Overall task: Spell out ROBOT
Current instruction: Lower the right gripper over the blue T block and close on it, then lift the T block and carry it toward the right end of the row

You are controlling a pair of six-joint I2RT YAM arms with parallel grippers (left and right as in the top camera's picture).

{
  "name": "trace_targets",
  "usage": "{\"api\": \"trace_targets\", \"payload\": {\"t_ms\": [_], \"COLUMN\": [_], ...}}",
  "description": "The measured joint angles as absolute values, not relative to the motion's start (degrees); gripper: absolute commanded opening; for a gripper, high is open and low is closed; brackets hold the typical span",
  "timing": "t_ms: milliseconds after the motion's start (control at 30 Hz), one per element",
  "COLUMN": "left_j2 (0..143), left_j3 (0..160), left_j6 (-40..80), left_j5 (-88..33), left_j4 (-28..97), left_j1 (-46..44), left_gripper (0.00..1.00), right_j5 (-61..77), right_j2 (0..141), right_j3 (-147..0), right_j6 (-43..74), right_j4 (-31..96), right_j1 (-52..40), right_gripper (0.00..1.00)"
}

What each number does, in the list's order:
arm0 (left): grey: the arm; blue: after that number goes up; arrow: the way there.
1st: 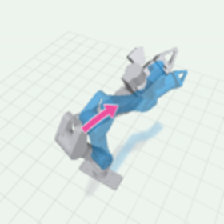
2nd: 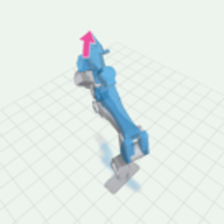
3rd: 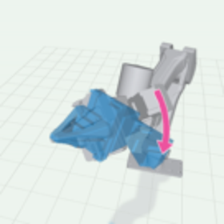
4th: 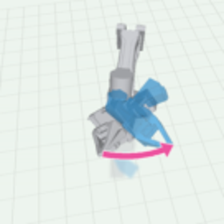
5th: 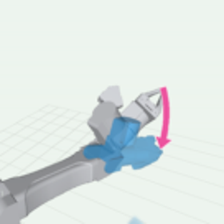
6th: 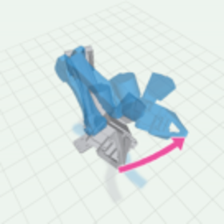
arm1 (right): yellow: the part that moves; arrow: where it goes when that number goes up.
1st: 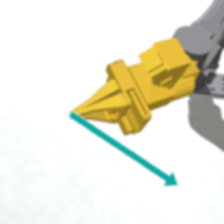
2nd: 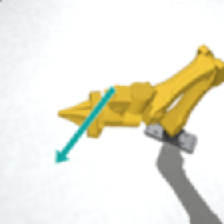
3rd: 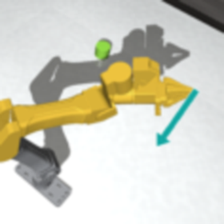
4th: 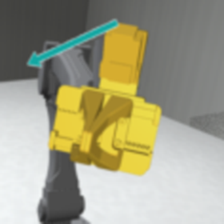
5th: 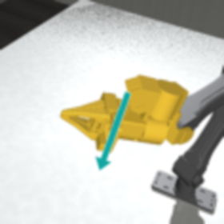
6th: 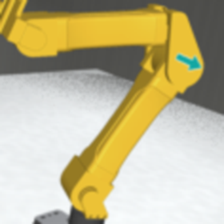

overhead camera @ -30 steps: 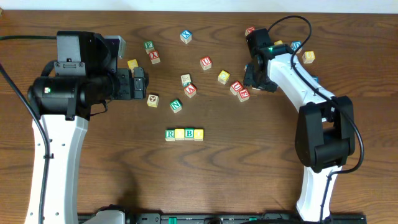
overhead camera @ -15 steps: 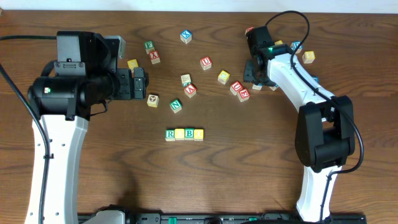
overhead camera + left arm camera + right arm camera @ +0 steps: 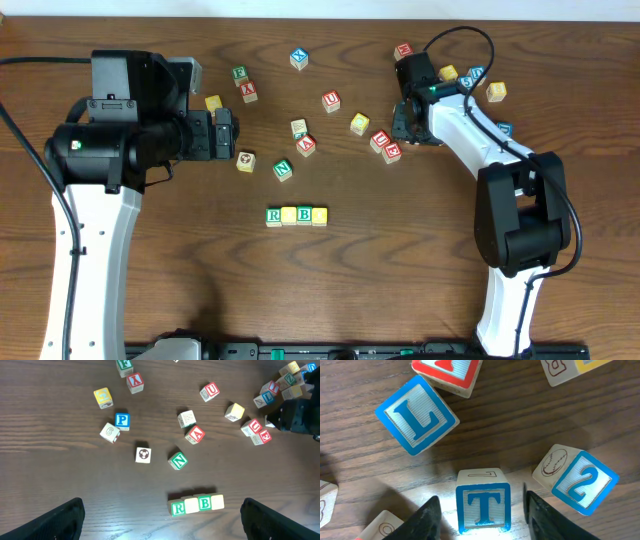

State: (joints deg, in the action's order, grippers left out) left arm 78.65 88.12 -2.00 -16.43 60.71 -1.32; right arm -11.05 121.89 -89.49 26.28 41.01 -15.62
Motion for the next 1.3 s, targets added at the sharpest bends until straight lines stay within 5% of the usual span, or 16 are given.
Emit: {"api": "trace_targets", "payload": {"t_ms": [400, 700, 1300], "left_j2": [78.7, 78.7, 78.7], "left_j3": [88.1, 88.1, 88.1], "left_j6": [-2.0, -2.0, -2.0], "left_j5": [-16.4, -16.4, -16.4], "left_j4": [60.7, 60.7, 60.7], "left_j1": [-1.3, -1.3, -1.3], "left_gripper": [0.98, 0.98, 0.98], "right_j5": [-12.1, -12.5, -12.5], "right_j2": [121.9, 121.9, 121.2], "right_j3": [-87.8, -86.0, -86.6], "right_j6": [26.3, 26.4, 25.3], "right_j4": [38.5, 36.7, 39.4], "right_j1": [-15.6, -15.6, -15.6], "right_gripper": [0.45, 0.15, 0.11]}}
